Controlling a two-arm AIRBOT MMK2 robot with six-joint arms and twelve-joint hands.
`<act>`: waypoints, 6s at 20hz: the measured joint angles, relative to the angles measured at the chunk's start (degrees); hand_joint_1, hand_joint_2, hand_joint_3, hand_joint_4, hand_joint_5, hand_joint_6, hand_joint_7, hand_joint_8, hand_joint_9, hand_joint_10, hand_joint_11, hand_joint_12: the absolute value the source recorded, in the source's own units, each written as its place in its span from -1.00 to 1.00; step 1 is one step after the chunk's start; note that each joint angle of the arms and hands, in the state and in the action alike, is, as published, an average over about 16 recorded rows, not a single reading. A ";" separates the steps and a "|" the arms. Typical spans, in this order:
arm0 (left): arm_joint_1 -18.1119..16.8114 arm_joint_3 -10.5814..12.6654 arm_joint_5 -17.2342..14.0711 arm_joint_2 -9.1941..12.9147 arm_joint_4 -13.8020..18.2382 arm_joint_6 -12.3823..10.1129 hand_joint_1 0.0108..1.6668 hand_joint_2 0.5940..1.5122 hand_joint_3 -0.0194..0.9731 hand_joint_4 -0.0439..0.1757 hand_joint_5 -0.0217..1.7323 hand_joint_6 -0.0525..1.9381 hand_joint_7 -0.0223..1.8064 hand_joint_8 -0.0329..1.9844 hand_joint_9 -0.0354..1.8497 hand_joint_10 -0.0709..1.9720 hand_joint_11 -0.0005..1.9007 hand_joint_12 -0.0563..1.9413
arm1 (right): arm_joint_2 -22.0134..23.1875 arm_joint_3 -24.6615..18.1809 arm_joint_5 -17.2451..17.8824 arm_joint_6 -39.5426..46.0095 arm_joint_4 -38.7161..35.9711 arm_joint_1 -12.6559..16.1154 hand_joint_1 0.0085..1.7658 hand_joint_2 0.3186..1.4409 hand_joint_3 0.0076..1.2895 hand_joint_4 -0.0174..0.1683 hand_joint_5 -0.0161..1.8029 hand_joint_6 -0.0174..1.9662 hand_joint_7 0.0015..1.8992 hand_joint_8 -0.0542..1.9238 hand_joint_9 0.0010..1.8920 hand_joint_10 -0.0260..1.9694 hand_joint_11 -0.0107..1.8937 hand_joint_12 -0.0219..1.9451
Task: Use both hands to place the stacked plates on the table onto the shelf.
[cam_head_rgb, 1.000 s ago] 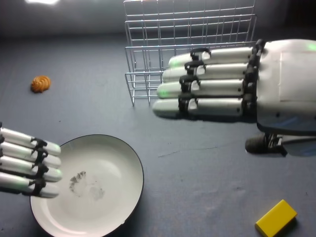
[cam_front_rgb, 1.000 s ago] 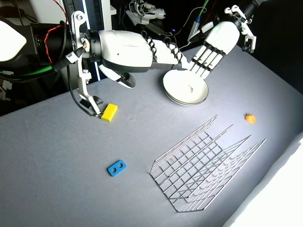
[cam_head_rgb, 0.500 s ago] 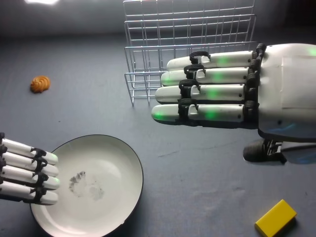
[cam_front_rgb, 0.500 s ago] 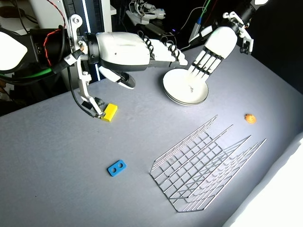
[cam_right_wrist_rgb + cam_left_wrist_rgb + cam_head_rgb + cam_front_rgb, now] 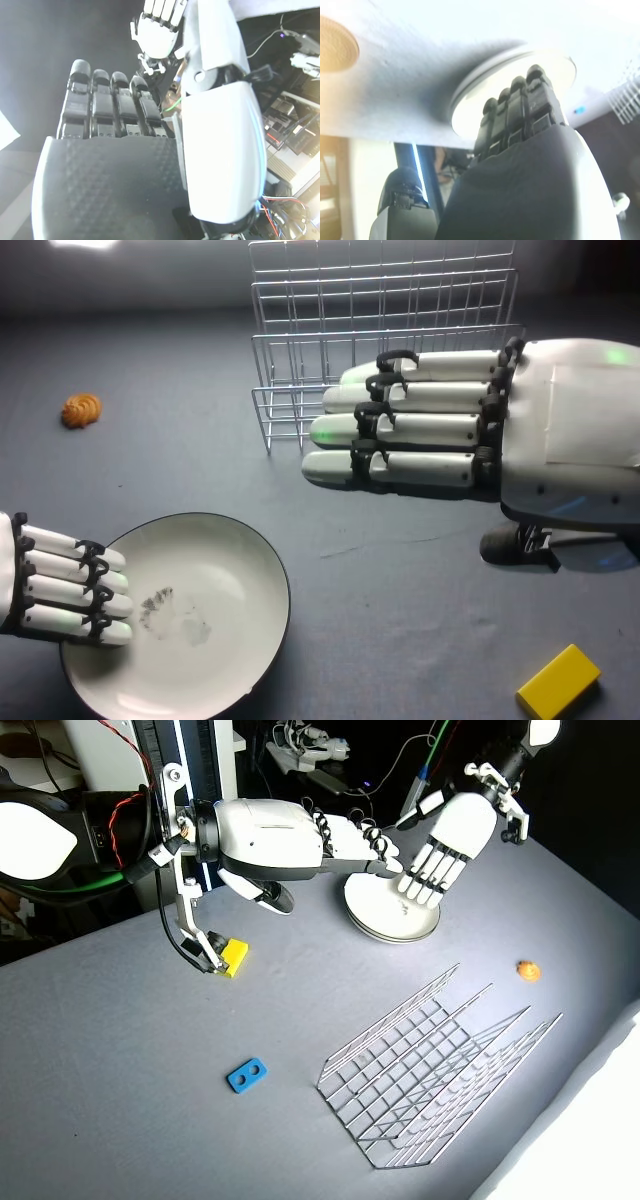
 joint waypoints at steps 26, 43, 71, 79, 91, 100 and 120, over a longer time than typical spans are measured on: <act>2.53 -11.18 10.04 -1.17 -8.76 0.10 -0.99 0.06 -0.96 -0.66 -0.97 -0.96 -0.98 -0.98 -0.95 -0.93 -0.98 -0.93 | -6.23 0.12 -5.32 -10.70 -0.38 2.17 0.50 0.14 -0.98 -0.80 -0.93 -0.96 -0.96 -0.93 -0.98 -0.97 -0.97 -0.71; 0.96 -14.87 13.60 -1.72 -11.62 0.09 -0.99 0.05 -0.96 -0.61 -0.94 -0.95 -0.98 -0.98 -0.94 -0.92 -0.98 -0.93 | -19.50 5.56 -19.10 -17.09 1.91 2.69 0.48 0.17 -0.99 -0.80 -0.85 -0.96 -0.90 -0.93 -0.92 -0.97 -0.97 -0.52; -6.76 -6.30 10.27 3.91 -15.15 0.10 -0.99 0.07 -0.96 -0.59 -0.94 -0.93 -0.94 -0.95 -0.94 -0.92 -0.98 -0.93 | -26.22 10.29 -17.89 -21.61 7.01 4.50 0.28 0.20 -0.99 -0.69 -0.08 -0.15 -0.05 0.07 0.24 -0.89 -0.29 0.23; -11.85 -2.17 11.14 7.16 -16.86 0.09 -0.99 0.07 -0.96 -0.58 -0.95 -0.93 -0.96 -0.95 -0.94 -0.92 -0.98 -0.93 | -22.10 9.29 -16.64 -16.26 6.75 8.71 0.30 0.22 -0.99 -0.63 -0.01 -0.04 -0.01 0.12 0.23 -0.89 -0.29 0.20; -15.10 1.36 9.62 8.69 -14.49 0.08 -0.99 0.06 -0.96 -0.59 -0.95 -0.93 -0.96 -0.95 -0.94 -0.92 -0.98 -0.93 | -15.77 10.62 -16.08 2.66 7.15 18.30 0.32 0.23 -0.99 -0.57 0.00 0.09 -0.02 0.20 0.22 -0.89 -0.30 0.22; -15.10 1.58 7.31 8.74 -11.83 0.78 -0.99 0.09 -0.96 -0.59 -0.95 -0.93 -0.95 -0.95 -0.94 -0.92 -0.98 -0.93 | -15.15 15.65 -19.00 22.04 9.84 22.97 0.33 0.23 -0.99 -0.73 -0.01 0.06 -0.01 0.21 0.23 -0.88 -0.29 0.19; -9.71 -2.16 -4.55 5.93 3.84 5.82 -0.99 0.13 -0.96 -0.59 -0.95 -0.93 -0.96 -0.95 -0.94 -0.92 -0.98 -0.93 | -19.68 26.17 -25.10 28.30 17.81 24.43 0.36 0.32 -0.99 -0.87 -0.02 0.00 -0.01 0.28 0.06 -0.47 -0.34 0.33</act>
